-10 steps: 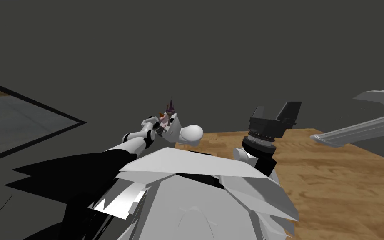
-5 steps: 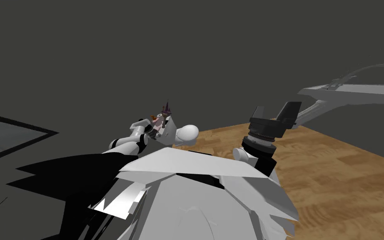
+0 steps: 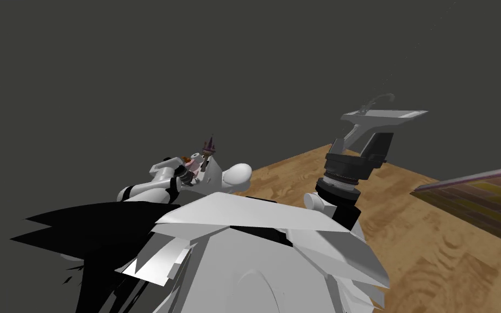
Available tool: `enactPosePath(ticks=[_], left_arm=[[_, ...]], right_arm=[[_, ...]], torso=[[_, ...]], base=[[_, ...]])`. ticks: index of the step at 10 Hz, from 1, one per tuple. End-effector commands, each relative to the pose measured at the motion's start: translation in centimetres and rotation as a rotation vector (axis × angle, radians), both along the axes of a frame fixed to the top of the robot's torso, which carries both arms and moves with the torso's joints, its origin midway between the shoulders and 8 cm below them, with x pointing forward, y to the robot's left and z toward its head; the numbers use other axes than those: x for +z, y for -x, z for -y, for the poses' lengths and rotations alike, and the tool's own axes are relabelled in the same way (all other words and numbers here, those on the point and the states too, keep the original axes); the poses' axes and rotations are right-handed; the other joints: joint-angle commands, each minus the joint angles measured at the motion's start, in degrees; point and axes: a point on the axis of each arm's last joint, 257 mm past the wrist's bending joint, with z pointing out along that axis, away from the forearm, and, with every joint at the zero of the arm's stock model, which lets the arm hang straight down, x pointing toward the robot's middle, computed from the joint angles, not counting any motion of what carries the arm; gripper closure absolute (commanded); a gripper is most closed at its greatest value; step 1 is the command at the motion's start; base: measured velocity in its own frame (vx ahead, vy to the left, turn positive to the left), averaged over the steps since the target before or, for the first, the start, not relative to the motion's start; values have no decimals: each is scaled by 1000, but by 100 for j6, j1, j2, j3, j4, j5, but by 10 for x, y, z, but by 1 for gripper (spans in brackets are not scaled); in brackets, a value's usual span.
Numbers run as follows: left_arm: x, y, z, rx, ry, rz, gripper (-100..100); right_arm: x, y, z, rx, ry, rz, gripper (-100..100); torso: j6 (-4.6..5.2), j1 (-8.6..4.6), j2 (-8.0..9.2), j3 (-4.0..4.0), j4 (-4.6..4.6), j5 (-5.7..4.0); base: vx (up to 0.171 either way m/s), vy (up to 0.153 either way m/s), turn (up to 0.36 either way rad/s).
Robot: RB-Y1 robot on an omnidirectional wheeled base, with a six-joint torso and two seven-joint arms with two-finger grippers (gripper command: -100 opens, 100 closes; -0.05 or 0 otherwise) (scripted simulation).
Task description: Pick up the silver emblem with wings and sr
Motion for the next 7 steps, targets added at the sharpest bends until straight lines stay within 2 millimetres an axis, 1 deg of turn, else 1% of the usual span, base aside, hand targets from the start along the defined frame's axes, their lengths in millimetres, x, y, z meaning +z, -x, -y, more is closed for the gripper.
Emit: enactPosePath(ticks=[1,2,3,4,5,6,7], left_arm=[[3,15,-8,8,-14,-11,-100],[24,21,-28,62,-33,43,-100],[31,43,-42,81,-59,13,-100],[32,54,-47,89,-70,-5,-100],[30,45,-41,81,-63,6,-100],[31,47,-42,83,-63,5,100],[31,47,-42,83,-63,5,100]], right_arm=[[0,0,0,0,0,0,0],[0,0,0,0,0,0,0],[0,0,0,0,0,0,0],[0,0,0,0,0,0,0],[0,0,0,0,0,0,0],[0,0,0,0,0,0,0],[0,0,0,0,0,0,0]], torso=[[0,0,0,0,0,0],[-5,6,-15,-9,-3,2],[4,-1,-5,-4,-2,0],[1,-6,6,2,1,-1],[-3,0,1,1,0,0],[-7,7,-11,-7,-3,3],[-6,9,-19,-11,-5,3]], base=[[-1,-1,-134],[-51,-37,-377],[-89,-49,-400],[-54,-27,-296],[-18,-3,-44],[0,0,0],[1,3,-17]])
